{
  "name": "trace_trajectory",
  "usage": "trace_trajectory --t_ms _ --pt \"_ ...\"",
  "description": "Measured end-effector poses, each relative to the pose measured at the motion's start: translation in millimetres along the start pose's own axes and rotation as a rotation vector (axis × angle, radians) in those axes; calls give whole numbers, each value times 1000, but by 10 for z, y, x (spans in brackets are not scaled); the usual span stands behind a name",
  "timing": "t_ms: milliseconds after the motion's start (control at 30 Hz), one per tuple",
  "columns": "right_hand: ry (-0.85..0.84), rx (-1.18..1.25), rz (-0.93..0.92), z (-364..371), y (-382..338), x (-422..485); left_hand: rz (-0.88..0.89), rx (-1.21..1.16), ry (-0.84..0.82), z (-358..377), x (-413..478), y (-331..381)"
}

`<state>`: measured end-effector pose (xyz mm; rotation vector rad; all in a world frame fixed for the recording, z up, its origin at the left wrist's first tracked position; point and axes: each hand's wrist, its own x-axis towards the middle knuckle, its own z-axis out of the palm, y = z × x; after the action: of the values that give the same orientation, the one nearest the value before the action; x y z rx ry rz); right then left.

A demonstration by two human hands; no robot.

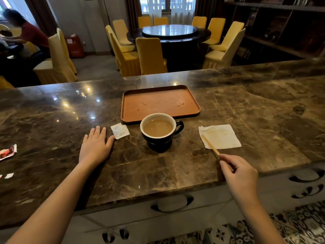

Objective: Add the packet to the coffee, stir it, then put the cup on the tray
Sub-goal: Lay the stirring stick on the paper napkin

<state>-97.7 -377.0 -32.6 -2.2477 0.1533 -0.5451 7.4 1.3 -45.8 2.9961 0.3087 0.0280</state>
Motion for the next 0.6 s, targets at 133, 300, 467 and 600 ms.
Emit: trace_trajectory --t_ms 133,300,467,600 --pt "-62 -133 -67 -9 11 -27 -2 1 -2 -8 -2 5" --pt "-116 -274 -123 -15 -9 -42 5 0 5 -23 -12 13" --pt "-109 -370 -135 -7 -54 -67 13 -7 3 -22 -9 10" --pt "-99 -417 -129 10 -68 -87 10 -7 5 -20 -11 9"
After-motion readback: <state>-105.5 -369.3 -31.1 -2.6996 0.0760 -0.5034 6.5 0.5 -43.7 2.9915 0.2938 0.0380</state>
